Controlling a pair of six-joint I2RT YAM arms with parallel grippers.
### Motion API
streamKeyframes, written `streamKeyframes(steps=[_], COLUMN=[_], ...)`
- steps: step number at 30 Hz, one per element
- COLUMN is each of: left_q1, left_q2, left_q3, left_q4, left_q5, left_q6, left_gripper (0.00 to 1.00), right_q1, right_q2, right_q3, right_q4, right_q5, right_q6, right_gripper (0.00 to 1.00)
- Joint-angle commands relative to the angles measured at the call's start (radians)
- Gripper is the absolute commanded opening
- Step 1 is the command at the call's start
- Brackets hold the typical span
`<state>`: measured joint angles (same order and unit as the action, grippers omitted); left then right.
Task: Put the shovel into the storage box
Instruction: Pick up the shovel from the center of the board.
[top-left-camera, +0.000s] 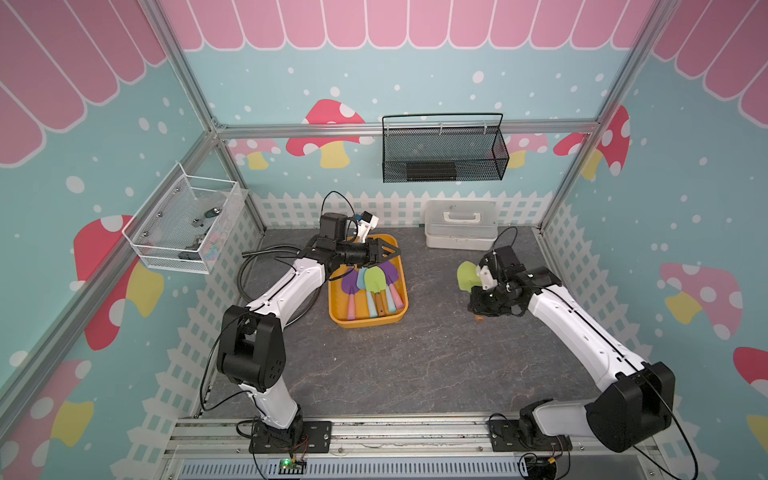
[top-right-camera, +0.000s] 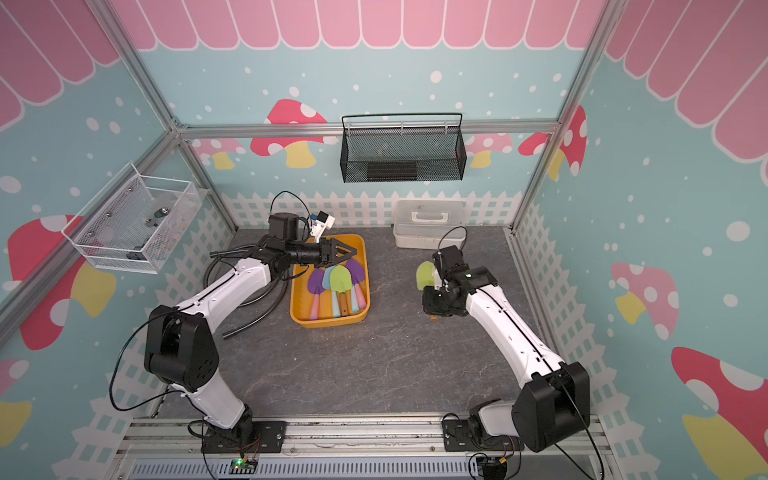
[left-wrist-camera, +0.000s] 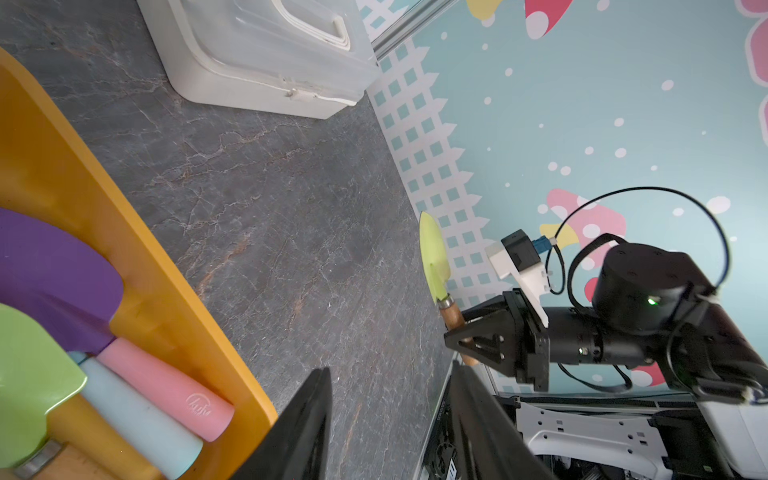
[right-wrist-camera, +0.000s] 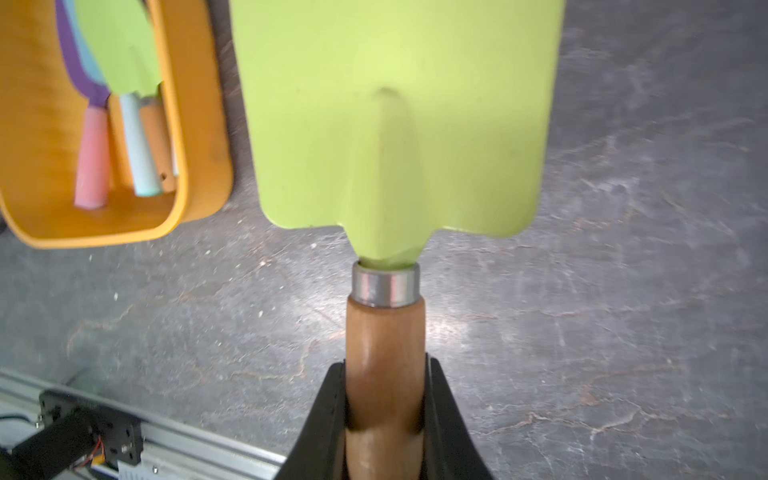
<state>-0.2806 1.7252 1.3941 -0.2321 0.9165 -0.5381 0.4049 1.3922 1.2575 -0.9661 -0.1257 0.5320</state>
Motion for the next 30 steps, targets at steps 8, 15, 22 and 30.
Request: streamKeyframes(steps=[8, 15, 22, 30], left_q1=[-0.053, -0.066, -0.072, -0.075], left_q2=[-0.007, -0.003, -0.001, -0.019], left_q3=[-0.06, -0.139, -0.224, -0.257], left_q4=[0.087, 0.214, 0.434, 0.529], left_q5=[-0.07, -0.061, -0.03, -0.021], left_q6=[-0.022, -0.111, -0.263, -0.326], left_gripper=[0.45, 0.44, 0.42, 0.42], right_q1=[0.187, 0.227, 0.253, 0.259], right_q2=[0.156, 0.215, 0.254, 0.263], right_q3=[0.223, 0.327, 0.392, 0.403], right_q4=[-0.069, -0.064, -0.046, -0.048], right_q5=[0.04, 0.038, 0.041, 0.066], right_q6=[0.016, 0.026, 0.031, 0.029], right_gripper=[0.0, 0.0, 0.0, 0.0])
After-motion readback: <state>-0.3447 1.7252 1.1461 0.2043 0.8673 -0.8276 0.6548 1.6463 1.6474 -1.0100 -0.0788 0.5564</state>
